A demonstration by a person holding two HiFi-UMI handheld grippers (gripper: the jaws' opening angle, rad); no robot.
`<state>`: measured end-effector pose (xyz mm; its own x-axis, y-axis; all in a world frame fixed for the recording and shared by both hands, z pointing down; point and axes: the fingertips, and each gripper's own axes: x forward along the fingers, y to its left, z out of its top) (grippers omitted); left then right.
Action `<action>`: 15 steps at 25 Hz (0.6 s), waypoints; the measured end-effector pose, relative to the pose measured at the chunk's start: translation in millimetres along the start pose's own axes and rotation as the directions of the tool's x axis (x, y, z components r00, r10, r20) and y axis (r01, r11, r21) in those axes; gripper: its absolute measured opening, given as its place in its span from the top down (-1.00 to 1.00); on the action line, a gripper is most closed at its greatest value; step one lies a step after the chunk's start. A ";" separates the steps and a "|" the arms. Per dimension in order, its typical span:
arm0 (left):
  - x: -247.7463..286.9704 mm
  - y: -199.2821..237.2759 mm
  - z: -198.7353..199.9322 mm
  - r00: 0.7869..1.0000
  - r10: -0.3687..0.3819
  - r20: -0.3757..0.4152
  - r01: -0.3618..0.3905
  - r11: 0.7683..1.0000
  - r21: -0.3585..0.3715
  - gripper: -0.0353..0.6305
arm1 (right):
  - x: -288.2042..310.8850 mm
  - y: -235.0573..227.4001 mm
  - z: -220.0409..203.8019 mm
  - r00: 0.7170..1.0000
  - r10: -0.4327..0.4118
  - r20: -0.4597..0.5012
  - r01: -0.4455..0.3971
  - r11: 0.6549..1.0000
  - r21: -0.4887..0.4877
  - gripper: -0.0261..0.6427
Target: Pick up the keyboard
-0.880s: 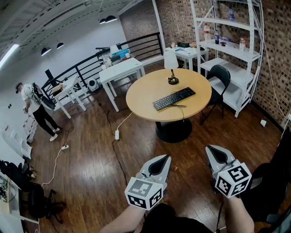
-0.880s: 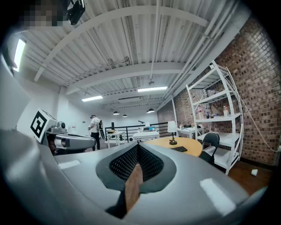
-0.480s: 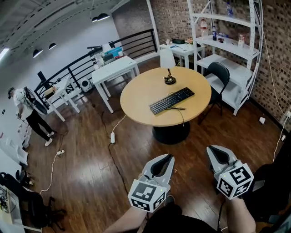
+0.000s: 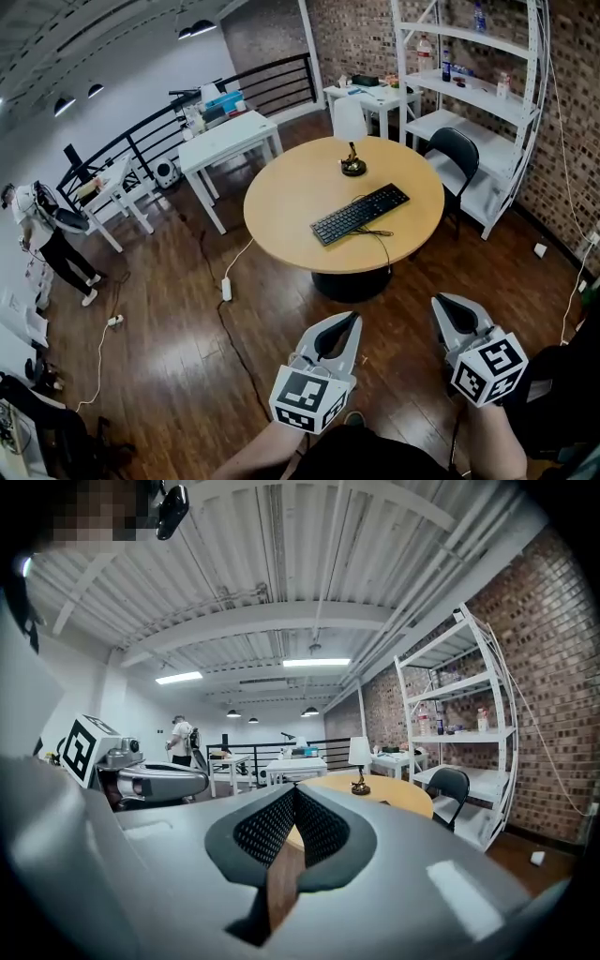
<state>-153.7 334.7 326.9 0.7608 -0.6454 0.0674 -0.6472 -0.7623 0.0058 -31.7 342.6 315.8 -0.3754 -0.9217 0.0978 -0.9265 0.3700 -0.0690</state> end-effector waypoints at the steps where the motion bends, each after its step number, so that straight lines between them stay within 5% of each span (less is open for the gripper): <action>1: -0.5 10.0 -1.3 1.000 0.006 -0.003 -0.006 1.000 0.001 0.89 | 8.1 2.5 -0.5 1.000 -0.002 -0.004 0.002 1.000 -0.002 0.92; 15: 13.9 94.7 -18.8 1.000 -0.004 -0.004 0.004 0.998 -0.055 0.89 | 89.8 12.4 -2.9 0.997 0.010 -0.071 -0.013 0.999 -0.039 0.92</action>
<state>-205.3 254.4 347.1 0.7631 -0.6423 0.0713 -0.6461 -0.7608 0.0606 -77.1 264.8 326.6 -0.3858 -0.9073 0.1671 -0.9219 0.3862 -0.0311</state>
